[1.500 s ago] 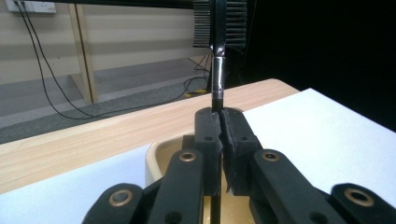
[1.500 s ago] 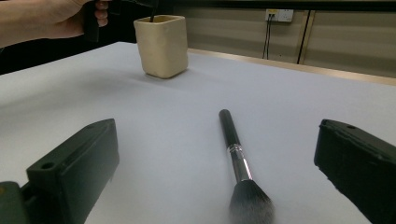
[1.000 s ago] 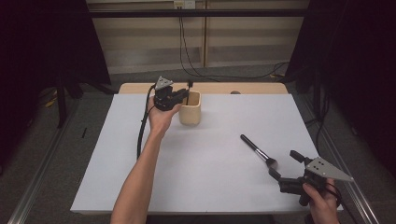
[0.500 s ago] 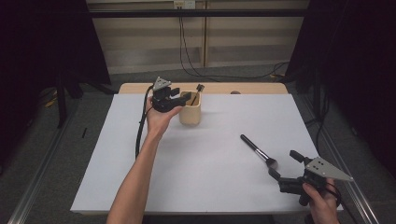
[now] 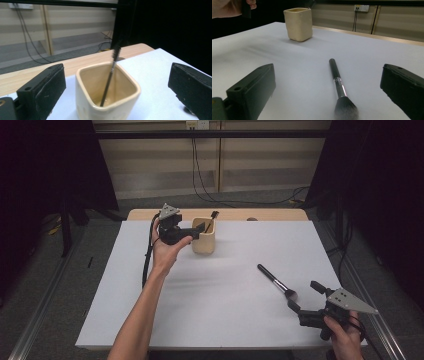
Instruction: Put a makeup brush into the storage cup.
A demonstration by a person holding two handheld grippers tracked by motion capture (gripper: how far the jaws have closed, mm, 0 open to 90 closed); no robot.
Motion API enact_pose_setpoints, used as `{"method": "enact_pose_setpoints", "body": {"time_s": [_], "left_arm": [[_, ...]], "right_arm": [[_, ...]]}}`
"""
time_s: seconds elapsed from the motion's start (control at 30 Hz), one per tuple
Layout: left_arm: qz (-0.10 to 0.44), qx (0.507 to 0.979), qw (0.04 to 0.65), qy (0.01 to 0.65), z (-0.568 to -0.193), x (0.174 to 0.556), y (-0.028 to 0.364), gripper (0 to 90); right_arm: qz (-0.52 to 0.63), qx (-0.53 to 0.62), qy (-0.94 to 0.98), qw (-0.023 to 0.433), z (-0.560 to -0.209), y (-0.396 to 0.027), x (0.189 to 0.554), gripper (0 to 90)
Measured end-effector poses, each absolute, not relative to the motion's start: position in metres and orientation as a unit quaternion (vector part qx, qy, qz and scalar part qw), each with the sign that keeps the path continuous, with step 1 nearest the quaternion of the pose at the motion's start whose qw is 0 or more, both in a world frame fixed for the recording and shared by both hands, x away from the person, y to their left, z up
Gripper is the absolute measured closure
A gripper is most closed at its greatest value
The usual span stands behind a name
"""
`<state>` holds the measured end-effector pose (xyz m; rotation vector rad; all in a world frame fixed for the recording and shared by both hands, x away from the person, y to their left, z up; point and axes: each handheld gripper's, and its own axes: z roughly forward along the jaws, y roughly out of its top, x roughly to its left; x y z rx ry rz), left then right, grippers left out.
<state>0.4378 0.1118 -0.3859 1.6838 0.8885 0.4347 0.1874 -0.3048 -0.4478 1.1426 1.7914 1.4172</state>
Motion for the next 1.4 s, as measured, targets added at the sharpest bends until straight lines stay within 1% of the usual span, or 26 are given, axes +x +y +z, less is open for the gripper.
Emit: {"method": "enact_pose_setpoints", "body": {"time_s": [0.17, 0.27, 0.47, 0.6, 0.77, 1.0, 1.17, 1.3, 1.4], "left_arm": [[0.182, 0.718, 0.554, 0.381, -0.380, 0.429, 0.115, 1.5], [0.201, 0.723, 0.548, 0.370, -0.377, 0.420, 0.118, 1.5], [0.218, 0.720, 0.543, 0.373, -0.374, 0.407, 0.128, 1.5], [0.218, 0.709, 0.553, 0.380, -0.377, 0.400, 0.137, 2.1], [0.212, 0.711, 0.550, 0.384, -0.380, 0.392, 0.150, 2.4], [0.238, 0.713, 0.535, 0.384, -0.380, 0.378, 0.170, 4.5], [0.254, 0.714, 0.527, 0.384, -0.377, 0.364, 0.183, 4.4], [0.235, 0.719, 0.536, 0.374, -0.377, 0.358, 0.191, 4.2], [0.238, 0.719, 0.531, 0.381, -0.378, 0.352, 0.194, 4.3]], "right_arm": [[0.531, 0.427, 0.672, 0.289, -0.448, -0.304, 0.187, 0.0], [0.531, 0.428, 0.672, 0.290, -0.448, -0.305, 0.187, 0.0], [0.531, 0.427, 0.672, 0.291, -0.448, -0.305, 0.187, 0.0], [0.530, 0.428, 0.672, 0.291, -0.448, -0.305, 0.187, 0.0], [0.530, 0.428, 0.672, 0.291, -0.448, -0.305, 0.187, 0.0], [0.530, 0.428, 0.672, 0.291, -0.448, -0.305, 0.187, 0.0], [0.529, 0.428, 0.672, 0.291, -0.448, -0.305, 0.188, 0.0], [0.528, 0.426, 0.674, 0.292, -0.448, -0.304, 0.188, 0.0], [0.529, 0.426, 0.674, 0.292, -0.447, -0.303, 0.188, 0.0]]}}
